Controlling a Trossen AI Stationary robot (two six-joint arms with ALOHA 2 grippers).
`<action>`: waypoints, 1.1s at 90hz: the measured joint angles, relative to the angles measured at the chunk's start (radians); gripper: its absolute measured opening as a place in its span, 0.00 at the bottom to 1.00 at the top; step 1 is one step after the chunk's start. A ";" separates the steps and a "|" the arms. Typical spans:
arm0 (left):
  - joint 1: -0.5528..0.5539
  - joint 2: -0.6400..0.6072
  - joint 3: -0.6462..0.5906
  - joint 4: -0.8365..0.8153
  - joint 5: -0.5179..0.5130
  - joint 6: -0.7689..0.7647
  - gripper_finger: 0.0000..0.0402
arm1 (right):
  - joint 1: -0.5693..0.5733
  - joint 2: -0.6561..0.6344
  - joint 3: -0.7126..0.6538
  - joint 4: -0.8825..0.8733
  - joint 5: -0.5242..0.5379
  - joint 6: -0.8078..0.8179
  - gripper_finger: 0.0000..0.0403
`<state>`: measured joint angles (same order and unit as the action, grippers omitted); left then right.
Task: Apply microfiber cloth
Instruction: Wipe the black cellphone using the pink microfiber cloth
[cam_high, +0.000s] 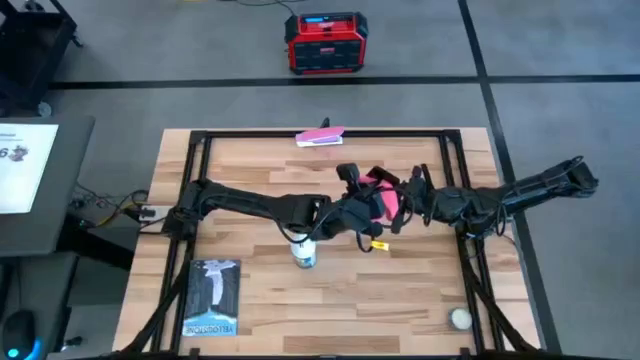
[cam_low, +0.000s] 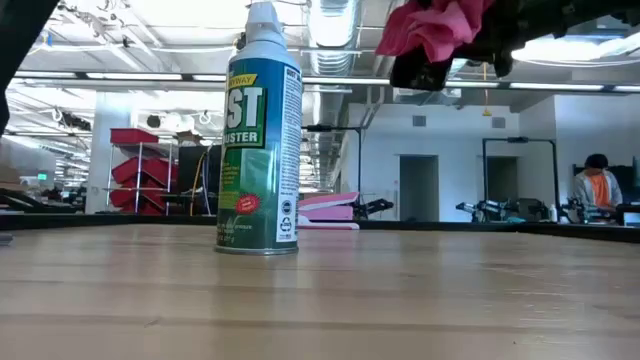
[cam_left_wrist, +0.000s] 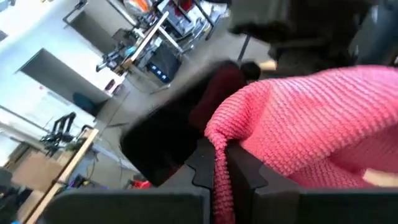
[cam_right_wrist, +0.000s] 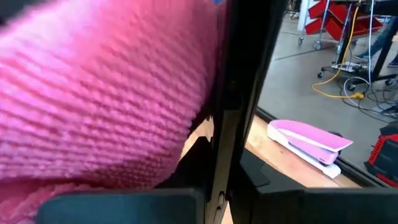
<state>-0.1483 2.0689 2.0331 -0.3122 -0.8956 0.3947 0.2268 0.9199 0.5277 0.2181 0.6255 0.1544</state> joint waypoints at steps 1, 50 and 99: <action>0.001 0.000 0.000 0.004 0.002 0.001 0.00 | 0.000 0.000 0.000 0.000 0.000 0.000 0.03; 0.004 -0.013 -0.095 -0.014 0.028 -0.106 0.00 | 0.000 0.005 -0.005 -0.050 -0.011 -0.005 0.03; 0.009 -0.014 -0.284 0.044 0.020 -0.279 0.00 | 0.007 0.005 -0.005 -0.053 0.005 -0.013 0.03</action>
<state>-0.1390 2.0548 1.7494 -0.2684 -0.8761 0.1160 0.2338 0.9245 0.5224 0.1654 0.6309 0.1413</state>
